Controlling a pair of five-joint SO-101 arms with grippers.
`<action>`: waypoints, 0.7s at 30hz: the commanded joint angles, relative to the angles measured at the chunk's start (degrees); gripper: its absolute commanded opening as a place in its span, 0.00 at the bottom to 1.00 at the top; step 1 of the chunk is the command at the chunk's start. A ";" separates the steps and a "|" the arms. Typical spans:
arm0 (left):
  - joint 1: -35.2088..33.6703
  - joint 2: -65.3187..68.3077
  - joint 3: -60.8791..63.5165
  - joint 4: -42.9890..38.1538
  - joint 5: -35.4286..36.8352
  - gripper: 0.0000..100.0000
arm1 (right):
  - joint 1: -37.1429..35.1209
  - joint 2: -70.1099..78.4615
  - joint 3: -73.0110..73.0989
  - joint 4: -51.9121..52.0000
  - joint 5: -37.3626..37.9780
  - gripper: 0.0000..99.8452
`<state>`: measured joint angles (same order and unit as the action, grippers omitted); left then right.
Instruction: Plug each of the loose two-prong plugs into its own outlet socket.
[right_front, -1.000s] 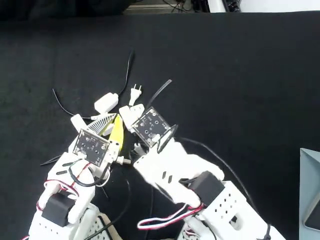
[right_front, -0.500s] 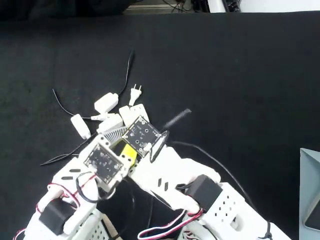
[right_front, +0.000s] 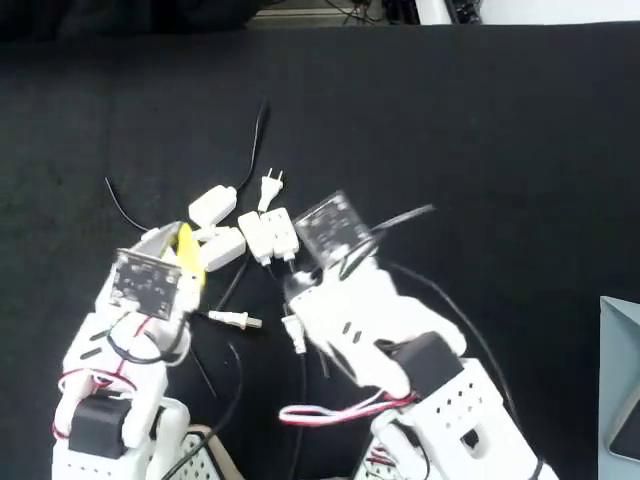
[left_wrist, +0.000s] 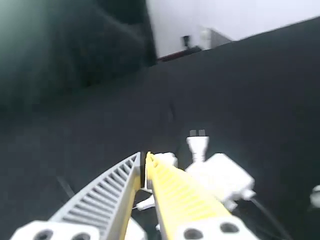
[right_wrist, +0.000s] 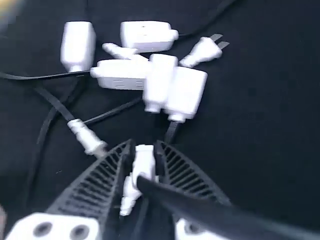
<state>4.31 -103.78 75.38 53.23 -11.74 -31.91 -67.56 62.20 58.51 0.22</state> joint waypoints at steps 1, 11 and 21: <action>-5.14 0.35 1.54 0.09 0.00 0.04 | 4.13 0.31 0.66 -1.85 -1.32 0.01; -4.97 21.36 -7.87 0.00 -3.96 0.06 | 8.26 0.31 8.31 -8.18 -1.32 0.01; -4.79 60.48 -25.45 0.26 -16.79 0.08 | 13.27 0.31 8.57 -8.18 -1.32 0.01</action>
<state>-0.44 -57.89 58.51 53.41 -25.63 -19.69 -67.56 71.08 51.47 -0.57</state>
